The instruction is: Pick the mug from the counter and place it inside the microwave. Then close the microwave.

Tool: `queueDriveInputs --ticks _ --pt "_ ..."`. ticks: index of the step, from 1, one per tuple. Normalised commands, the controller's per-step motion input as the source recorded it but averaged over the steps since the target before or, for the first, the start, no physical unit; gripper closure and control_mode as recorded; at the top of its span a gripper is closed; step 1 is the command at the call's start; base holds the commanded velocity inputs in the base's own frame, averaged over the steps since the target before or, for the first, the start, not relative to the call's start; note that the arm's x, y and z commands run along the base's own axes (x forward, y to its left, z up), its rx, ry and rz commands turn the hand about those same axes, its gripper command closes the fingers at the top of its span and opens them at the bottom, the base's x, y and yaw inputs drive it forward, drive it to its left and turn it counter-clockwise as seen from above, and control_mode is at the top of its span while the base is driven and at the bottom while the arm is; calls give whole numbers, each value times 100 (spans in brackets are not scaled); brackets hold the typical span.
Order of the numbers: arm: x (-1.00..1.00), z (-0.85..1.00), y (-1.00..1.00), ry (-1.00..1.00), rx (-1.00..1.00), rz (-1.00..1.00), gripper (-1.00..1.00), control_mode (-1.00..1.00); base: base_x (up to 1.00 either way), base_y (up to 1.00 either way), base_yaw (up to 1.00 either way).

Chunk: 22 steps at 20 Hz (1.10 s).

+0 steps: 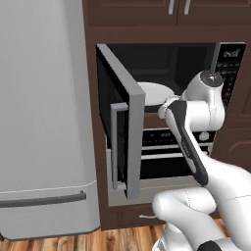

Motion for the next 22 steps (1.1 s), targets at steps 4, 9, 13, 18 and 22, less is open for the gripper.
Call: queueDriveInputs --ticks 4,9,13,18,22 --pt "46 2 0 0 0 0 100 -100 0 0 0" --pt "16 25 0 1 0 0 100 -100 0 0 0" --pt "30 5 0 3 0 0 100 -100 0 0 0" --pt "42 -4 0 0 0 0 100 -100 0 0 0" --pt "19 -4 0 0 0 0 100 -100 0 0 0"
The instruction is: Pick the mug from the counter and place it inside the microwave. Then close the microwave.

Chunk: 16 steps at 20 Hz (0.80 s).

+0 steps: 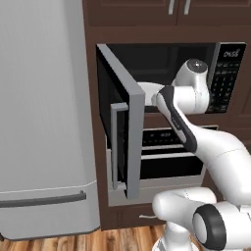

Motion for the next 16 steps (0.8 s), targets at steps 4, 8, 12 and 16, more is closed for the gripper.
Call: queueDriveInputs --ticks 4,8,12,16 --pt "13 0 0 0 0 0 100 -100 0 0 0" --pt "39 0 0 -1 0 0 100 -100 0 0 0" --pt "37 0 0 -1 0 0 100 -100 0 0 0" --pt "37 0 0 0 0 0 100 -100 0 0 0"
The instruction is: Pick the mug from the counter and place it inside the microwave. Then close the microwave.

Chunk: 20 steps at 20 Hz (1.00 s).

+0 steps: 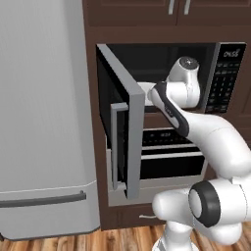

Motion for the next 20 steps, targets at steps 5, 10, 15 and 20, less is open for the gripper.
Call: queueDriveInputs --ticks 5,10,15,20 --pt "39 -7 0 0 0 0 100 -100 0 0 0" --pt "29 -21 0 3 0 0 100 -100 0 0 0" --pt "21 -15 0 4 0 0 100 -100 0 0 0" --pt "34 -4 0 6 0 0 100 -100 0 0 0"
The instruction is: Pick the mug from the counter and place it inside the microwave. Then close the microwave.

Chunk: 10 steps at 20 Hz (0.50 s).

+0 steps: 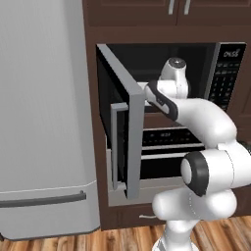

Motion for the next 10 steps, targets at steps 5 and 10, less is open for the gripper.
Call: queueDriveInputs --ticks 5,10 --pt "46 -1 0 7 0 0 100 -100 0 0 0" --pt "46 -6 0 4 0 0 100 -100 0 0 0"
